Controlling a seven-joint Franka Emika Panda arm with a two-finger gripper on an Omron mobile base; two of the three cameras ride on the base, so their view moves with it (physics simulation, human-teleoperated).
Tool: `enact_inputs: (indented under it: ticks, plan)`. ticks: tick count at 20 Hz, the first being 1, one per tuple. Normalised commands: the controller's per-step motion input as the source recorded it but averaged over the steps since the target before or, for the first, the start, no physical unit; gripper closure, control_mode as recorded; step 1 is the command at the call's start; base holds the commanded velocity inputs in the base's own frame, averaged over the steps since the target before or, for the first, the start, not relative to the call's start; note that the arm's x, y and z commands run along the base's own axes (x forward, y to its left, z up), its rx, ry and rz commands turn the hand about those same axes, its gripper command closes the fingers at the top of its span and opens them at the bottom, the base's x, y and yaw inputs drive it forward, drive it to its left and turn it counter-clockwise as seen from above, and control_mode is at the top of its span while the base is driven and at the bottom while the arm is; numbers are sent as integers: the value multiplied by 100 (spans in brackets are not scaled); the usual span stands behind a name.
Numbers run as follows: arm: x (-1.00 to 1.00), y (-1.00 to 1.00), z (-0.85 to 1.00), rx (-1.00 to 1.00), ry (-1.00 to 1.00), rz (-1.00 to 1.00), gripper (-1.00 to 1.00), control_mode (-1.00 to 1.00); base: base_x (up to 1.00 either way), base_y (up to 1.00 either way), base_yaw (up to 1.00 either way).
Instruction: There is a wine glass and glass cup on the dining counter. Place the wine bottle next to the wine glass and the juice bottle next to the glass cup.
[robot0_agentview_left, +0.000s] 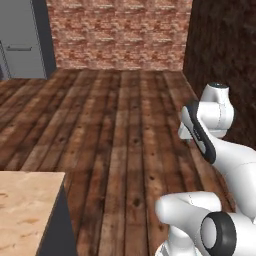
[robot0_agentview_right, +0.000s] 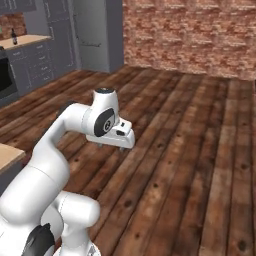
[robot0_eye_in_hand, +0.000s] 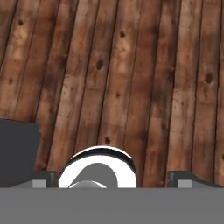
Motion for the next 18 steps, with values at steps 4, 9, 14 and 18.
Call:
enact_inputs:
  ticks: [4,9,14,18]
  plan:
    - [0,0,0,0,0,0,-100,100,78,0,31]
    - [0,0,0,0,0,0,-100,100,78,0,30]
    - [0,0,0,0,0,0,-100,100,80,0,23]
    - [0,0,0,0,0,0,-100,100,81,0,20]
